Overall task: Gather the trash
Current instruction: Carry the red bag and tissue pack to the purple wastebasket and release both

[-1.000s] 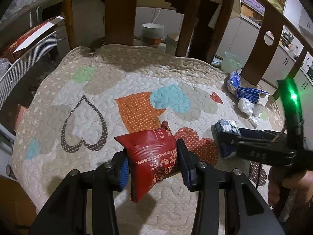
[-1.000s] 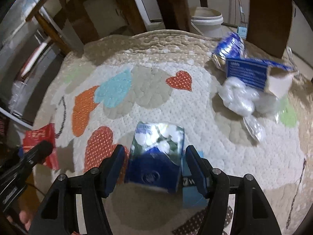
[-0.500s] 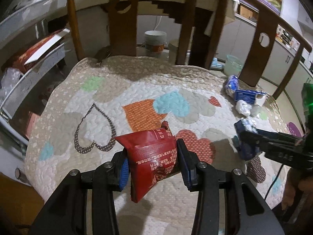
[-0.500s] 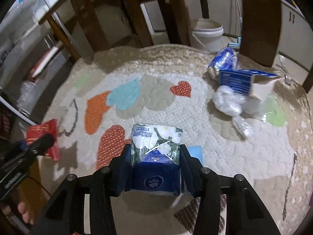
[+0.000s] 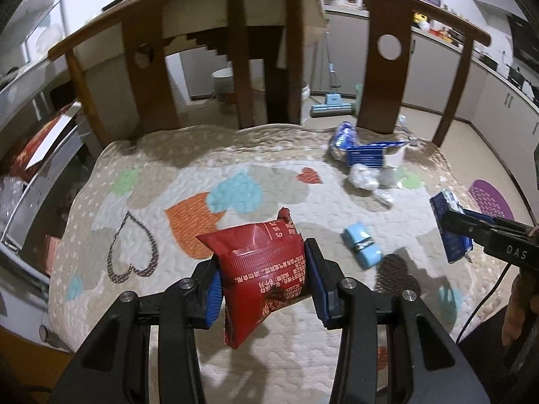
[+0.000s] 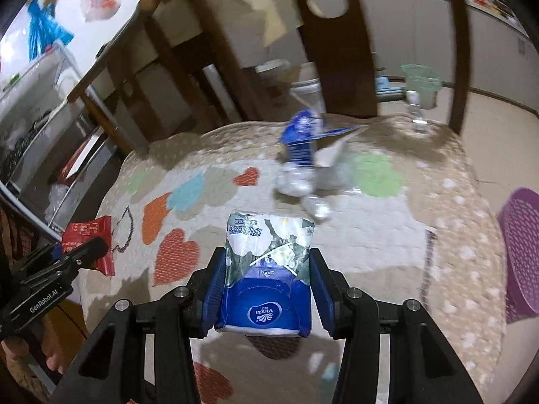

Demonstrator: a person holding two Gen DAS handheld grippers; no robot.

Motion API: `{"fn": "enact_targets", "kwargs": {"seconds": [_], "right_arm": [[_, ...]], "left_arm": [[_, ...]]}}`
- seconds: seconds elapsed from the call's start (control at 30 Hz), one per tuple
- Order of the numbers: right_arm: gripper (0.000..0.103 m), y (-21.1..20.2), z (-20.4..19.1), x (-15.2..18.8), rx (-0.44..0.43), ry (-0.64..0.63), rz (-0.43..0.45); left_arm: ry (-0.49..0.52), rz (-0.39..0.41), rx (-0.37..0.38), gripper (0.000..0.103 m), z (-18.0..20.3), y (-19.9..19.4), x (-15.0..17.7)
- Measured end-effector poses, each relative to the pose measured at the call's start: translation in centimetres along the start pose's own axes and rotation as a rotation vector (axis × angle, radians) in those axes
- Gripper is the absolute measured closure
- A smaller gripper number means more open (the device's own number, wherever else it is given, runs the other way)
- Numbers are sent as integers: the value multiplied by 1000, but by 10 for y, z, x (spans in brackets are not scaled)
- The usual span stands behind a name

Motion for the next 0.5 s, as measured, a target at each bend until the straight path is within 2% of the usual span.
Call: {"fn": "enact_targets", "kwargs": {"seconds": [0.5], "right_arm": [[51, -92, 83, 22, 118, 146, 149]], "left_arm": [[115, 53, 46, 61, 60, -33, -7]]}}
Point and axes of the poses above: each gripper's, at about its wrist camera, not at the fingertips, and y roughly the way its jaws point, z to its right, x to its underside, the point moved 8 cm from there along y, roughly the way its jaws point, and after that the axes turned 5 degrees about -y, right-handed, at the moved point
